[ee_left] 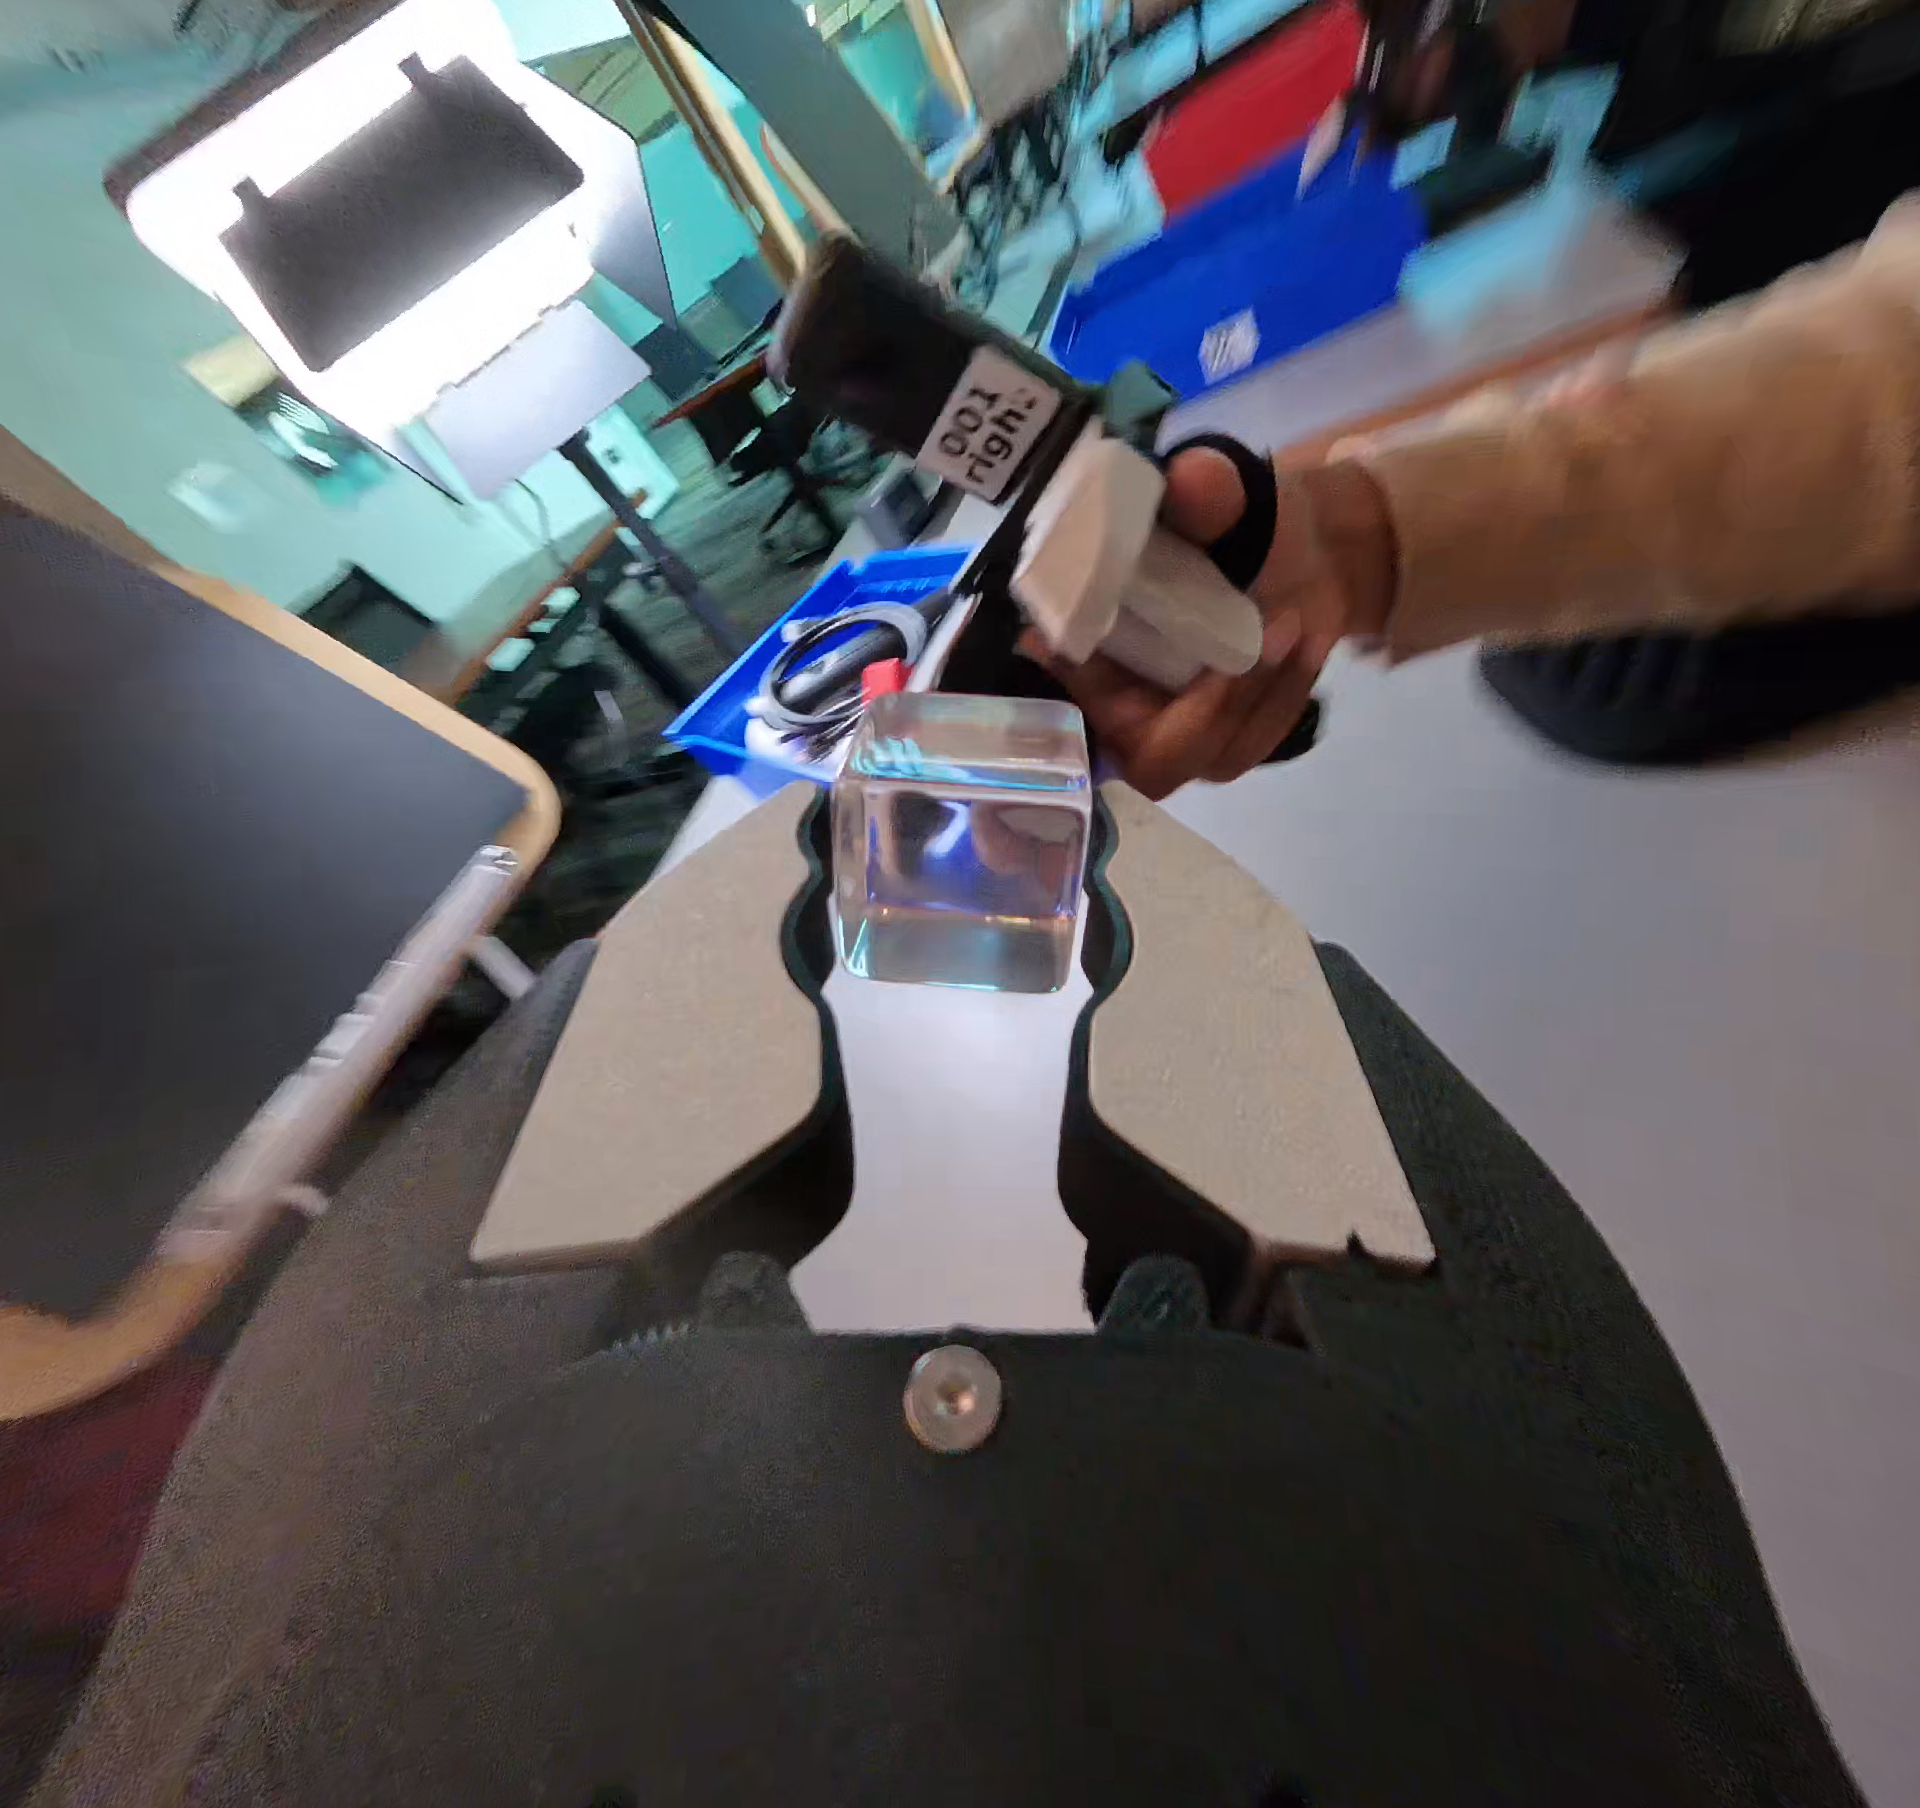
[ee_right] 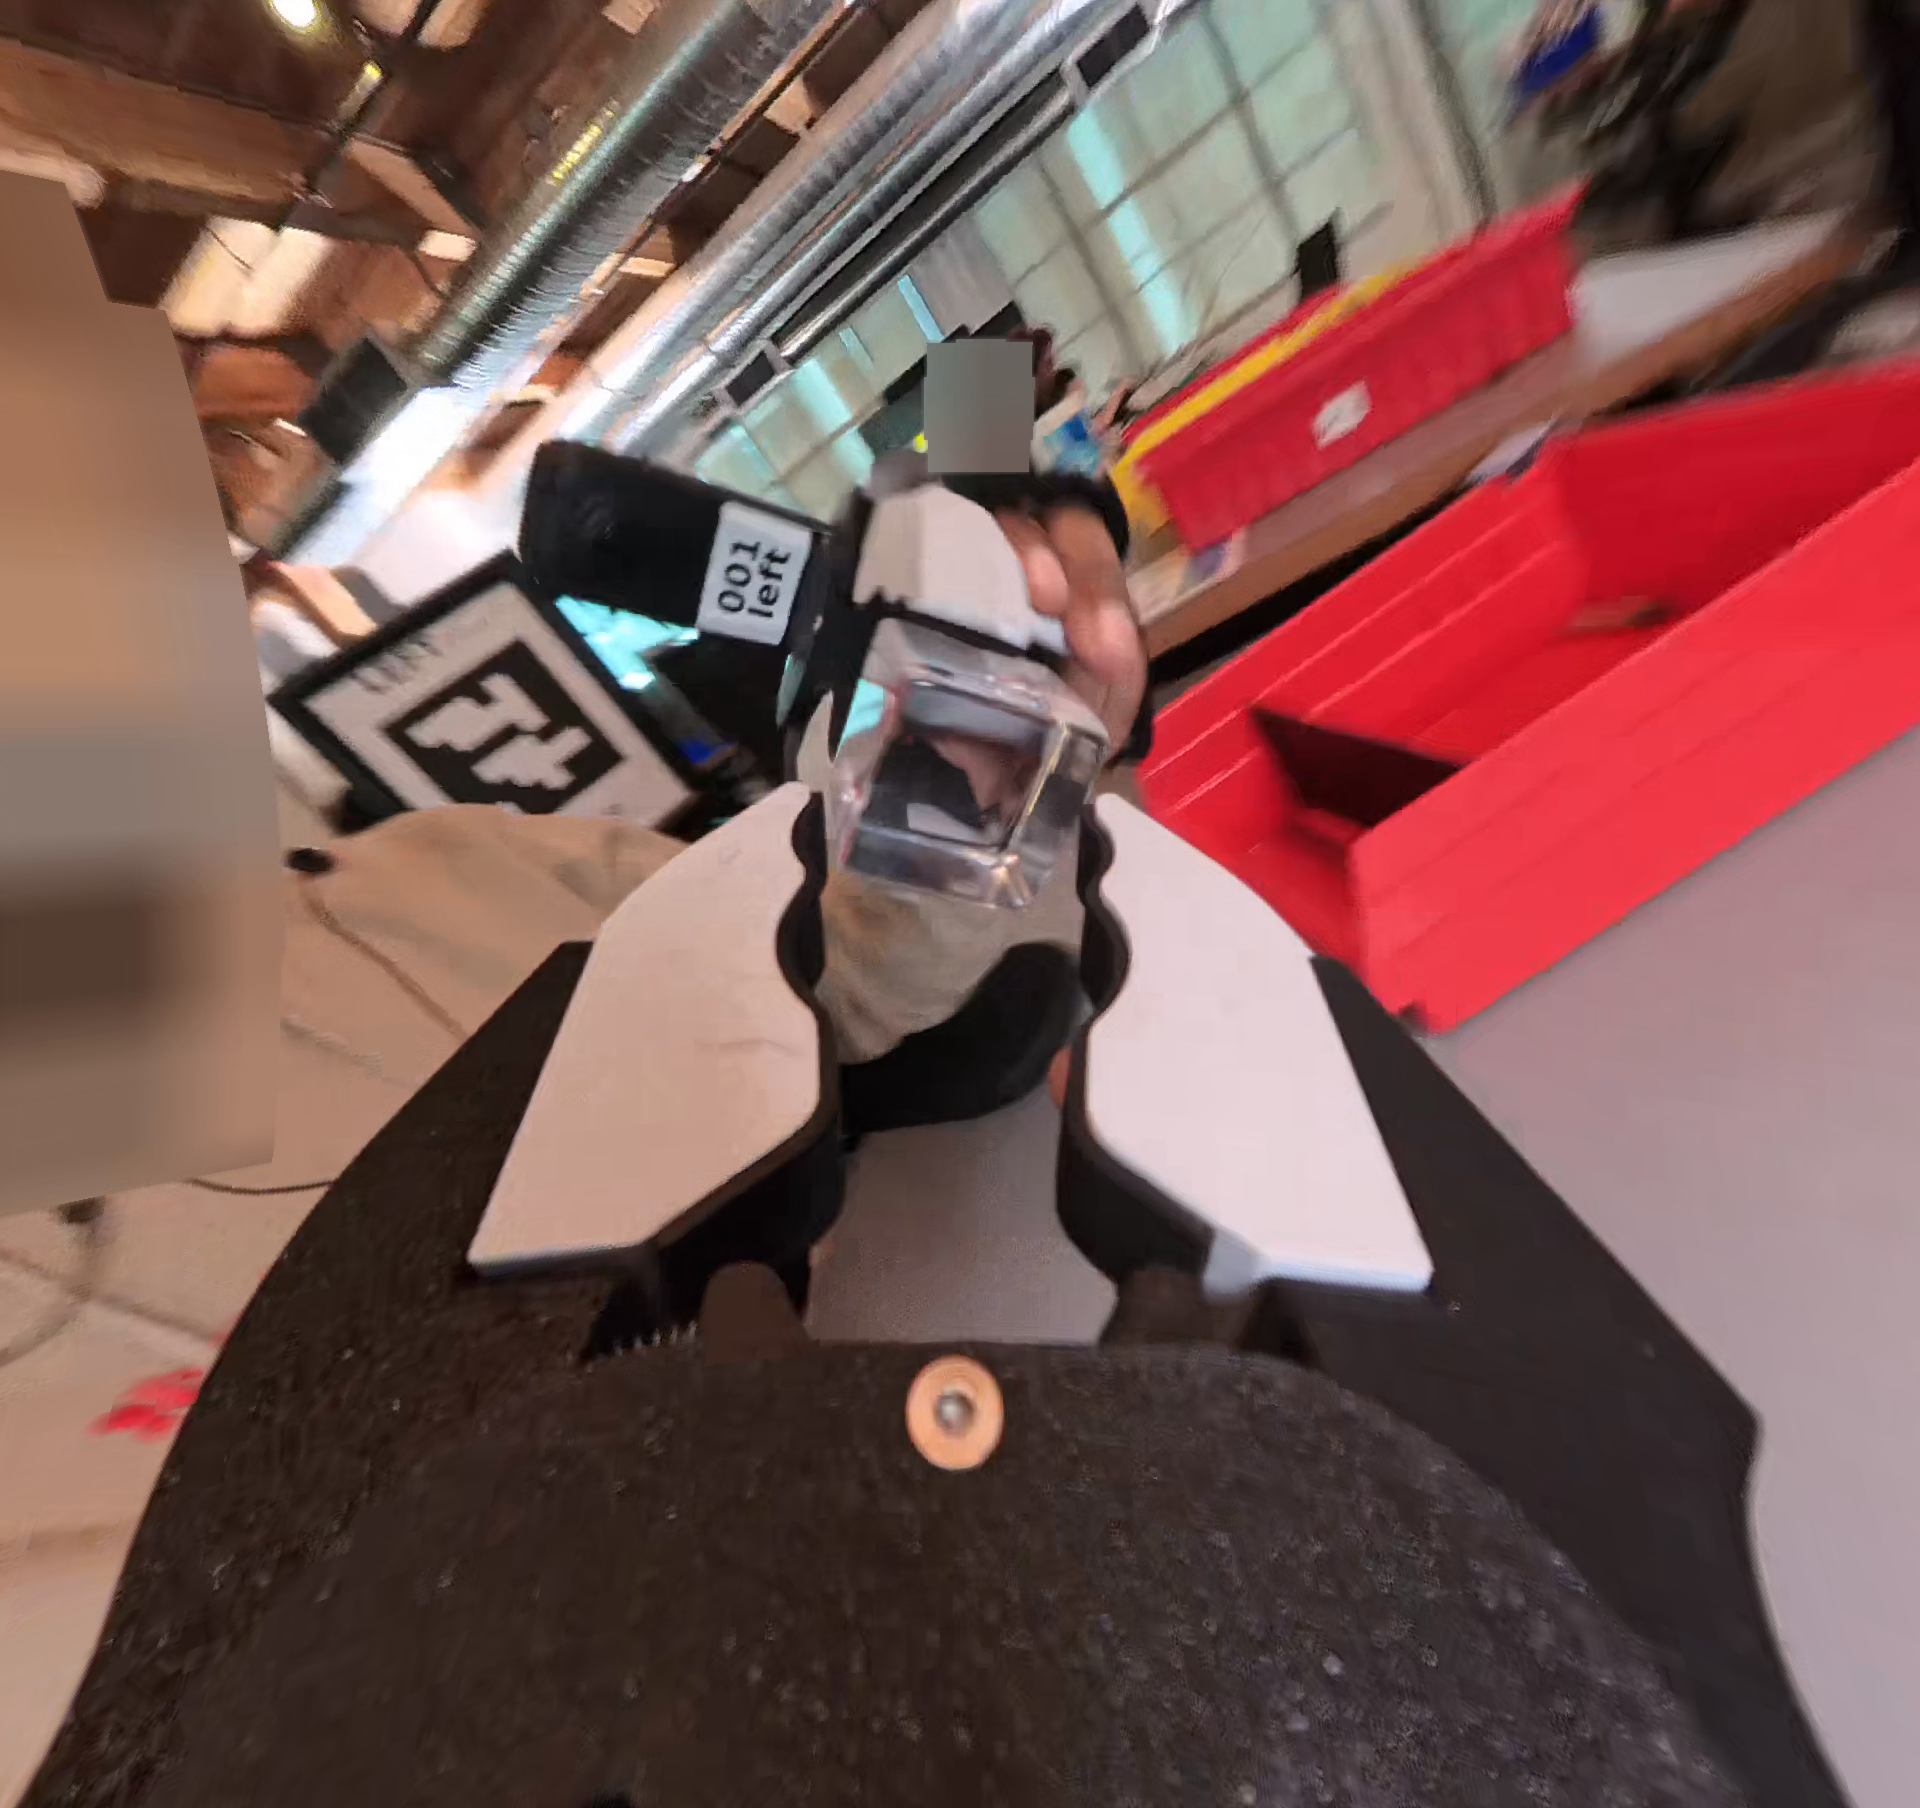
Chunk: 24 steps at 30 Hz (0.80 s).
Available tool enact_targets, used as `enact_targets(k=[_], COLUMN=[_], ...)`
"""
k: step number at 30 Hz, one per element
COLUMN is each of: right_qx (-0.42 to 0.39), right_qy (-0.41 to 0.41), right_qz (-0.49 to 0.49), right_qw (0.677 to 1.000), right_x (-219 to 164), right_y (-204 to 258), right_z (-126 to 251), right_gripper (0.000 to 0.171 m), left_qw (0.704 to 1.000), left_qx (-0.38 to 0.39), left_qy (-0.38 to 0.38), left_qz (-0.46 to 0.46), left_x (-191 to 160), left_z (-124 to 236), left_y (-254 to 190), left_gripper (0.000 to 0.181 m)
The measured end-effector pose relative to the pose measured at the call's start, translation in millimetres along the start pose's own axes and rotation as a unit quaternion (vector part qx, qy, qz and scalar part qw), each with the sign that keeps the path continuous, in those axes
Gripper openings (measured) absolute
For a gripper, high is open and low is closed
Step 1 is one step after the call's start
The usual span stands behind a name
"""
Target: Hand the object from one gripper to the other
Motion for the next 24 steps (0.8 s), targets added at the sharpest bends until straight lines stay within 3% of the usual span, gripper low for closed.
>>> enact_targets(k=[2,4,8,12,14,15,17,19,22,24], right_qx=[-0.052,-0.114,-0.179,-0.239,-0.258,-0.259,-0.253,-0.234,-0.195,-0.152], right_qy=[-0.037,-0.054,-0.032,0.049,0.063,0.05,0.054,0.027,0.026,0.042], right_qz=[0.124,0.273,0.498,0.661,0.702,0.712,0.68,0.616,0.468,0.381], right_qw=[0.99,0.954,0.848,0.71,0.66,0.65,0.686,0.752,0.861,0.911], right_x=[12.7,17.8,8.2,-13.6,-21.9,-22.9,-19.2,-9.5,3.2,2.0], right_y=[10.5,23.5,46.6,50.8,47.5,48.3,47.6,48.6,38.2,30.9], right_z=[14.9,24.7,16.6,-4.7,-11.5,-11.2,-8.3,-0.1,14.0,15.4], right_gripper=[0.055,0.059,0.066,0.071,0.055,0.047,0.045,0.045,0.045,0.045], left_qw=[0.99,0.962,0.88,0.783,0.771,0.774,0.79,0.82,0.895,0.934], left_qx=[-0.041,-0.102,-0.213,-0.293,-0.314,-0.313,-0.296,-0.253,-0.167,-0.142], left_qy=[-0.069,-0.127,-0.181,-0.202,-0.181,-0.175,-0.175,-0.201,-0.193,-0.155], left_qz=[0.117,0.221,0.385,0.51,0.523,0.523,0.507,0.472,0.367,0.288], left_x=[-4.3,-8.8,-15.5,-19.8,-20.2,-19.8,-17.5,-14.3,-9.5,-5.0], left_z=[6.5,7.1,-8.9,-24.2,-30.1,-30.8,-28.0,-17.2,2.4,7.9], left_y=[11.6,17.9,17.1,11.5,5.6,4.7,6.5,15.2,23.6,19.5], left_gripper=[0.045,0.046,0.045,0.045,0.045,0.044,0.046,0.051,0.056,0.057])
Point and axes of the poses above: each gripper's, where its closed fingertips meet, z back along the fingers, x out of its top, y = z × x across the jaws, the point moved 8 cm from there along z, back along the fingers, and after that the axes turned 8 degrees about -x, right-handed, at the moved point
